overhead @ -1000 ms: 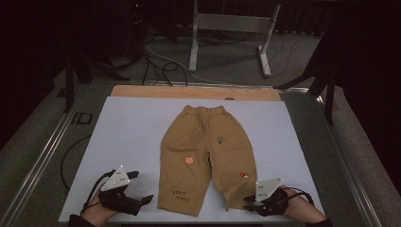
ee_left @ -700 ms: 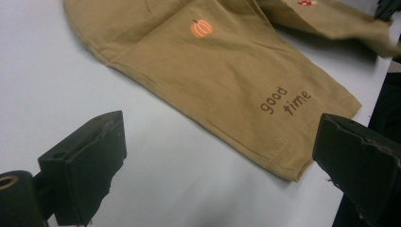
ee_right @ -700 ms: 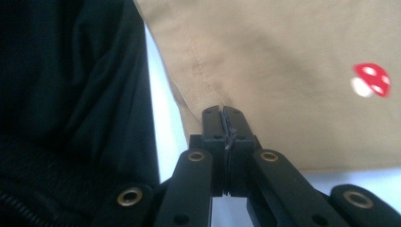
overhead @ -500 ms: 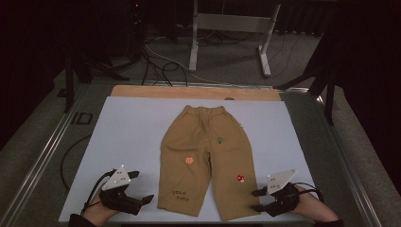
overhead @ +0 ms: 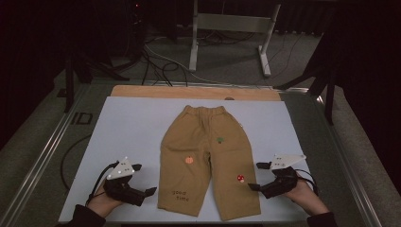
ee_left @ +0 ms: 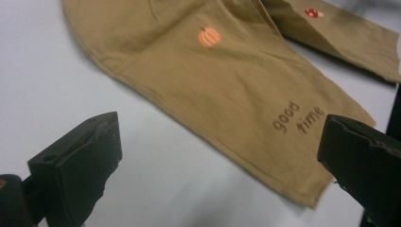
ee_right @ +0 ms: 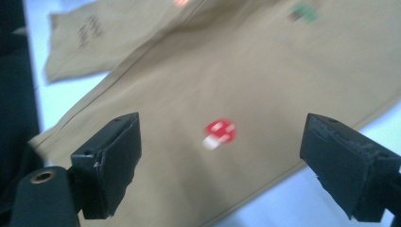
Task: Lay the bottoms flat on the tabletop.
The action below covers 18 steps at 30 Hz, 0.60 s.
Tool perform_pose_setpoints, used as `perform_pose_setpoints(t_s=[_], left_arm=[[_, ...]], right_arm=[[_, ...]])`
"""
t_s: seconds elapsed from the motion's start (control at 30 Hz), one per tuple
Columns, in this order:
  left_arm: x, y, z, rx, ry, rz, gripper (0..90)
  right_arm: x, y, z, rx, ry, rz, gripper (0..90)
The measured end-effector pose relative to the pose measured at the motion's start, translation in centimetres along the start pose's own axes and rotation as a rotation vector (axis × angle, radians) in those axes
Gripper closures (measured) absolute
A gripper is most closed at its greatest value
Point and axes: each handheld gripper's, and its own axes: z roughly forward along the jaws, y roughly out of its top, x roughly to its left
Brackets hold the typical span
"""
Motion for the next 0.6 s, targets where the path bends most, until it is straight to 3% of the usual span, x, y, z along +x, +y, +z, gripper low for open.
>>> perform_pose_setpoints(t_s=[0.07, 0.2, 0.43, 0.47, 0.5, 0.6], left_arm=[[0.3, 0.5, 0.2, -0.009, 0.004, -0.004, 2.0], [0.8, 1.3, 0.6, -0.011, 0.020, -0.007, 2.3], [2.9, 3.9, 2.4, -0.023, 0.092, -0.017, 2.5], [2.9, 3.9, 2.4, -0.023, 0.092, -0.017, 2.6], [3.6, 4.8, 2.7, -0.032, 0.092, -0.007, 2.6], [4.6, 5.8, 3.1, -0.029, 0.095, -0.024, 3.4]], right_arm=[[-0.5, 0.2, -0.2, -0.035, -0.043, -0.002, 14.1], [-1.6, 0.7, -0.2, -0.086, -0.082, 0.049, 14.1], [-4.1, 2.2, 0.8, -0.096, -0.141, 0.081, 13.9], [-4.1, 2.2, 0.8, -0.096, -0.141, 0.081, 13.9], [-5.0, 2.6, 1.4, -0.107, -0.157, 0.103, 13.8], [-6.1, 3.0, 2.2, -0.108, -0.173, 0.129, 14.2]])
